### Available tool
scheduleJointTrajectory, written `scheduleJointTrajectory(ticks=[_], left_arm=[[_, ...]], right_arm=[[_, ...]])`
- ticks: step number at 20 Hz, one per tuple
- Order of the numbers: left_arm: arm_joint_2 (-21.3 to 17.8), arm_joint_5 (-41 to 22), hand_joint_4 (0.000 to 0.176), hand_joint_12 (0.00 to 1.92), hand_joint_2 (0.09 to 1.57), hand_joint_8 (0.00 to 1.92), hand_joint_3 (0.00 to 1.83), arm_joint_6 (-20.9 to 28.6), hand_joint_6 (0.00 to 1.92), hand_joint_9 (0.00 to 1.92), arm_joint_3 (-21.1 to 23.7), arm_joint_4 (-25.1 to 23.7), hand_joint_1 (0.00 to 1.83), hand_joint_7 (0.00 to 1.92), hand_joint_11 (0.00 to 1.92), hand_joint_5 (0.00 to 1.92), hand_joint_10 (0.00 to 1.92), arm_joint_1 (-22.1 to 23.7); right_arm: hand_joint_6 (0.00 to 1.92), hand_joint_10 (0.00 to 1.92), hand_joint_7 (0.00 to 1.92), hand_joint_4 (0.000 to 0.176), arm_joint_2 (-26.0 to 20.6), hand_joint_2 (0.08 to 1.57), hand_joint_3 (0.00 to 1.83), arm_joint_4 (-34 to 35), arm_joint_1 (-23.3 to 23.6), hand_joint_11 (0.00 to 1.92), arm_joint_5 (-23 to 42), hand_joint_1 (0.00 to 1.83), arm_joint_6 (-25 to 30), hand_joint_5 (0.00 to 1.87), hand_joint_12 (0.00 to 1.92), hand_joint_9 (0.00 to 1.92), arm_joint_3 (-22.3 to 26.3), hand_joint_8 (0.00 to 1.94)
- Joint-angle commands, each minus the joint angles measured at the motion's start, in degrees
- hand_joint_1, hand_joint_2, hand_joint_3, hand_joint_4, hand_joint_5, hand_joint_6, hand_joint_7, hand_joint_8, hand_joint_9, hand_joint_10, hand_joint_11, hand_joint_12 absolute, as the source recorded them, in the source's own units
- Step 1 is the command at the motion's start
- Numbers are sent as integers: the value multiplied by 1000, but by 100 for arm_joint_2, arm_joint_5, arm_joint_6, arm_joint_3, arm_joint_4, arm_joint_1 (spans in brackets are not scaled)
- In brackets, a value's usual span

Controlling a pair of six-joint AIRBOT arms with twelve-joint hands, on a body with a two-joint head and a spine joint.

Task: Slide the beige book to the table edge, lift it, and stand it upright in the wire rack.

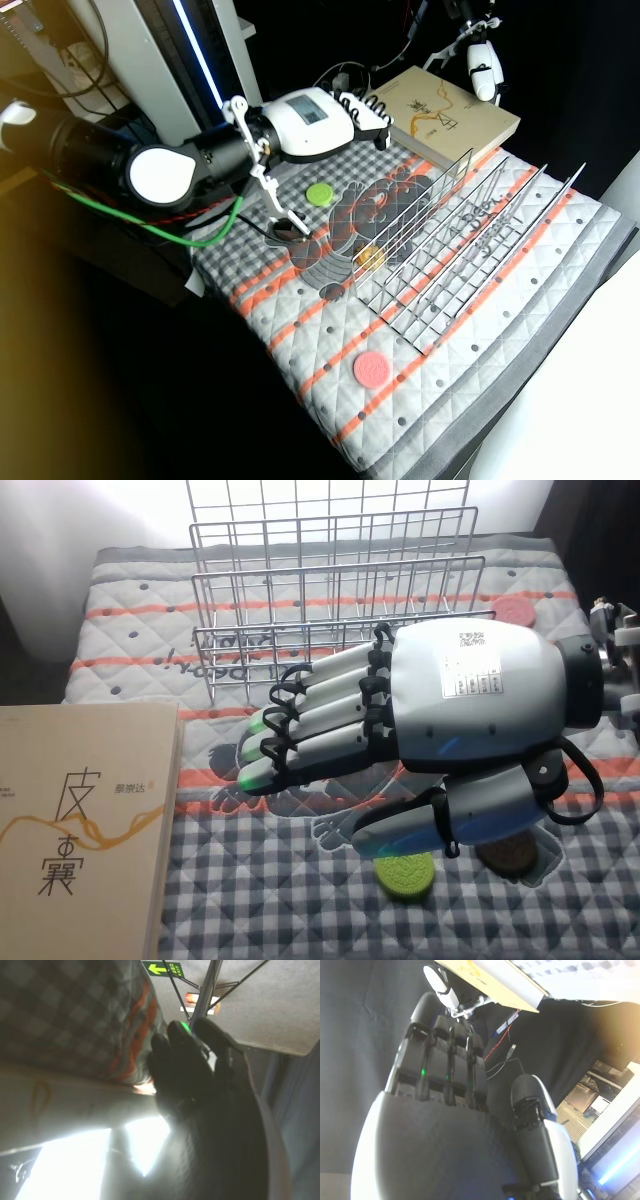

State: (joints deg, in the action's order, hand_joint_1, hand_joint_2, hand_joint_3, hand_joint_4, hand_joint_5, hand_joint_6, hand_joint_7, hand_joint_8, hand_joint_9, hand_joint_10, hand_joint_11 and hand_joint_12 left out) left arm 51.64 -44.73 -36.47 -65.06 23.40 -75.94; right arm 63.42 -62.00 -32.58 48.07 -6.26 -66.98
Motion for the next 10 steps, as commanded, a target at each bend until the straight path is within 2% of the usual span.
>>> scheduleJointTrajectory(ticks=[1,3,5,6,7,8,9,10], left_arm=[[-9,-584,0,1138,1075,5,0,56,3,580,-45,117,185,756,0,926,10,36],[-9,-642,0,1257,1075,11,0,56,1,625,-51,186,194,801,0,920,19,36],[-9,-704,0,1267,1081,6,0,77,1,694,-62,237,308,831,59,925,25,36],[-9,-753,0,1373,1074,10,0,105,6,751,-68,260,401,872,98,959,35,36],[-9,-764,0,1373,1074,10,0,112,6,751,-68,262,401,872,98,959,35,36],[-9,-785,0,1487,1065,4,0,127,3,743,-70,261,374,870,62,946,27,38],[-9,-790,0,1524,1066,10,0,132,1,762,-70,259,369,890,77,935,34,41],[-9,-792,0,1504,1050,14,0,134,0,797,-70,247,341,919,125,910,45,48]], right_arm=[[0,2,356,0,15,1521,0,391,22,312,422,101,1,336,942,328,10,2],[0,2,360,0,15,1514,0,399,11,289,396,144,1,332,947,333,10,2],[1,1,370,0,13,1515,0,408,1,300,375,144,1,337,959,338,8,2],[0,0,364,0,13,1521,2,409,-3,304,363,102,1,330,977,332,7,0],[0,0,364,0,13,1521,2,409,-5,304,361,102,1,330,977,332,7,0],[1,0,367,0,13,1525,3,410,-5,295,354,71,1,335,974,325,6,1],[5,2,374,0,15,1525,3,410,-5,291,350,65,1,345,972,328,4,4],[4,2,377,0,15,1528,3,410,-5,289,347,46,1,348,972,329,-2,3]])
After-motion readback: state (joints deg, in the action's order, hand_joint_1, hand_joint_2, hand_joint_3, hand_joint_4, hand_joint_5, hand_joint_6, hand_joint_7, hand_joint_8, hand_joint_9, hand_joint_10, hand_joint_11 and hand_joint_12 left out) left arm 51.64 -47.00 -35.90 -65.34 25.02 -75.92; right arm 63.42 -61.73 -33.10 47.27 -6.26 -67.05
